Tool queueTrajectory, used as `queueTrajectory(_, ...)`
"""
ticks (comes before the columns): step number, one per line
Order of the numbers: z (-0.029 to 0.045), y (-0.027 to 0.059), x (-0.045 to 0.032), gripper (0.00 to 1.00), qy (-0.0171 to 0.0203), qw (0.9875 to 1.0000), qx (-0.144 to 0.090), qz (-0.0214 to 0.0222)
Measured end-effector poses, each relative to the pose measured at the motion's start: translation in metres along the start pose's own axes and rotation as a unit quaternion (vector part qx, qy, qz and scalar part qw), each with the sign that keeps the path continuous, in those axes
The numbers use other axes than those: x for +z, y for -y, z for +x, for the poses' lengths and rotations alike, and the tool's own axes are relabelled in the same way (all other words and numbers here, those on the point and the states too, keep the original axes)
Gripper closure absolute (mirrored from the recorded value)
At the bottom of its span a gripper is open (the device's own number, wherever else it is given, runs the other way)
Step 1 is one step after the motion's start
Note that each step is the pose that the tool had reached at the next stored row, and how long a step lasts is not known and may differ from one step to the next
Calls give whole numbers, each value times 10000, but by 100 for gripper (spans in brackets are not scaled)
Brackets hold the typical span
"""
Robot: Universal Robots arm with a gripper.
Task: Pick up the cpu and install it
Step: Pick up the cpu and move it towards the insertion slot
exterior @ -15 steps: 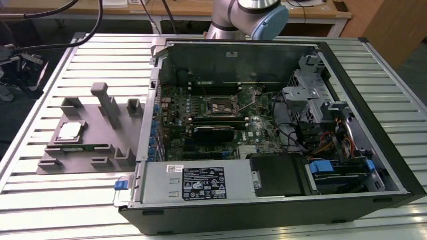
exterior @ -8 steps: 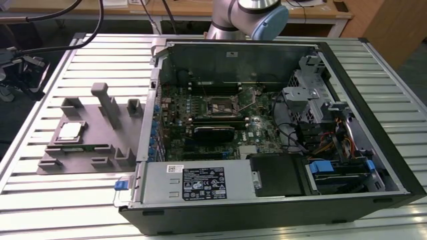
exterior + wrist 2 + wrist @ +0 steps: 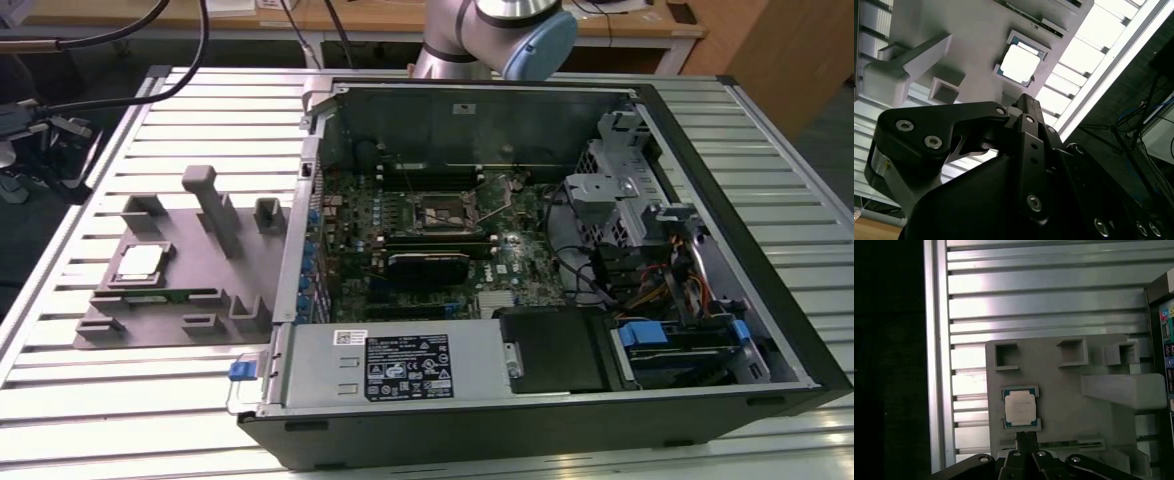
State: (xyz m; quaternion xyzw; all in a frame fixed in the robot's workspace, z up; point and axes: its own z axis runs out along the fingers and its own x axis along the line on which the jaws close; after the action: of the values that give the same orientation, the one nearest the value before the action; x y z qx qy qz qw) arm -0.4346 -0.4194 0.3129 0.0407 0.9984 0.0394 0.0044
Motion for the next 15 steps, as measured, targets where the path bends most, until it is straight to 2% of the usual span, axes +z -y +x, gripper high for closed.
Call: queueTrajectory(15, 0, 6, 78, 89, 0, 10000, 0, 2)
